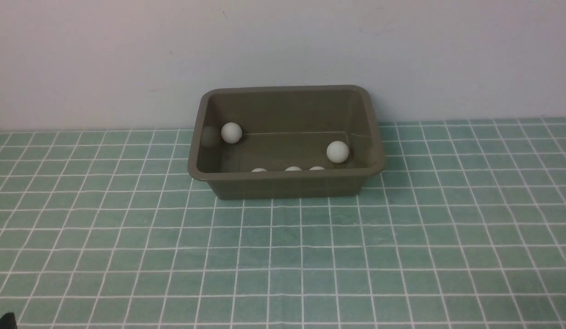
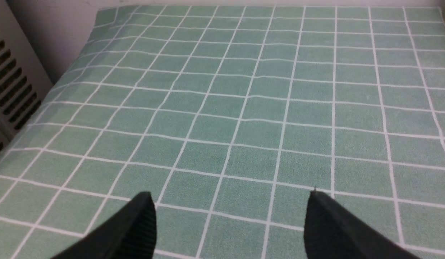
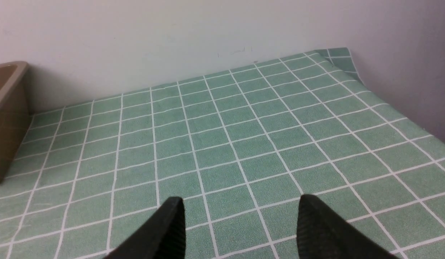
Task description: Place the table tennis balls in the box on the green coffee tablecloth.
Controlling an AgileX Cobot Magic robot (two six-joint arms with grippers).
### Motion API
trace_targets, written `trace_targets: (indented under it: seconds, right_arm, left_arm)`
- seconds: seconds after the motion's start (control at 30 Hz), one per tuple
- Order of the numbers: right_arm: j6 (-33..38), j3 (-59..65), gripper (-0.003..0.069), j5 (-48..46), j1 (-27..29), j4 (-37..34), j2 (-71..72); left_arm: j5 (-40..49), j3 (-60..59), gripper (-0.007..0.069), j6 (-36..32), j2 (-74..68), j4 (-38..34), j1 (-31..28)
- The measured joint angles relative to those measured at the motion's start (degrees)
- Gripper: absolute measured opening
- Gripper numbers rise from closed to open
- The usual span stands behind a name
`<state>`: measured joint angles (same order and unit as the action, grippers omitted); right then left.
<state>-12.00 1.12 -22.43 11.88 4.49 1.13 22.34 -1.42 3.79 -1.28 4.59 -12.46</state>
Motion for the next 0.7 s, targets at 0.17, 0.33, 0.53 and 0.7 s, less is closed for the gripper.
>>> trace_targets:
  seconds: [0.17,0.33,0.53,0.7]
  right_arm:
    - [0.0,0.0,0.0385,0.0,0.0,0.0,0.0]
    - [0.0,0.0,0.0385,0.0,0.0,0.0,0.0]
    - [0.0,0.0,0.0385,0.0,0.0,0.0,0.0]
    - [0.0,0.0,0.0385,0.0,0.0,0.0,0.0]
  left_arm:
    - [0.0,0.0,0.0499,0.4,1.0,0.7,0.0]
    - [0.0,0.0,0.0499,0.5,1.9,0.7,0.2]
    - [0.0,0.0,0.0499,0.7,1.9,0.7,2.3]
    - [0.1,0.0,0.0499,0.8,1.9,0.7,5.6]
